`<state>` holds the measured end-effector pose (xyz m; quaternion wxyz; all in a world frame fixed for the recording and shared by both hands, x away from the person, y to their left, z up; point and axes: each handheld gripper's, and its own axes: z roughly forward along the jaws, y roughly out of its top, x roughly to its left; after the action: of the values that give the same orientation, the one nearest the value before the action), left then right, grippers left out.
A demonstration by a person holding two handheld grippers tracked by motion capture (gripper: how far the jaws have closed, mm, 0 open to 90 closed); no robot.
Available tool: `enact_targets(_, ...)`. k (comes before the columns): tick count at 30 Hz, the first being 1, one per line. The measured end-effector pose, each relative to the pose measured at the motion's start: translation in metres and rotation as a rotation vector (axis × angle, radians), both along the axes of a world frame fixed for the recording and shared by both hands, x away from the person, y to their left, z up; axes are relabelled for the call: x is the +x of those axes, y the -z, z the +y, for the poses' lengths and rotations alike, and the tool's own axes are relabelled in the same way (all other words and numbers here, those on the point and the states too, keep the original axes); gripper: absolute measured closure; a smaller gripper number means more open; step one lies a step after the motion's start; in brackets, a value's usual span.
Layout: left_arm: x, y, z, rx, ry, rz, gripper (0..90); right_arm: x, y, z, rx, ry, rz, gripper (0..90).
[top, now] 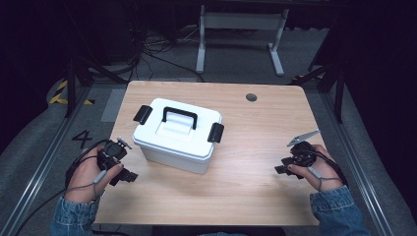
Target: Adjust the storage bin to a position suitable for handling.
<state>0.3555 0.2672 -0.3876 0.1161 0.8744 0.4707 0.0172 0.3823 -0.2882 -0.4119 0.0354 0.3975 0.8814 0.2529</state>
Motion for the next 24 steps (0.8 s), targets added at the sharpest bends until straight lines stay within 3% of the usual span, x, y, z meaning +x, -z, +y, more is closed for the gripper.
enact_targets(4,0.000,-0.001,0.001,-0.005,-0.014,-0.017,19.0,0.000,-0.002,0.002,0.025,0.001,-0.004,51.3)
enact_targets(9,0.002,-0.001,0.000,-0.006,-0.005,-0.015,18.8,0.001,-0.008,0.010,0.038,-0.041,-0.033,48.5)
enact_targets(13,0.004,-0.001,-0.002,-0.006,0.004,0.000,18.8,0.001,-0.013,0.015,0.028,-0.050,-0.058,49.7)
enact_targets(15,0.004,-0.001,-0.002,-0.008,0.000,0.002,18.8,0.001,-0.016,0.016,0.036,-0.034,-0.049,48.4)
enact_targets(18,0.004,-0.003,-0.001,-0.017,-0.001,-0.005,18.7,0.002,-0.030,0.026,0.054,-0.079,-0.083,47.8)
enact_targets(24,0.003,-0.005,0.000,-0.018,0.000,-0.003,18.9,0.007,-0.051,0.040,0.065,-0.109,-0.091,48.0)
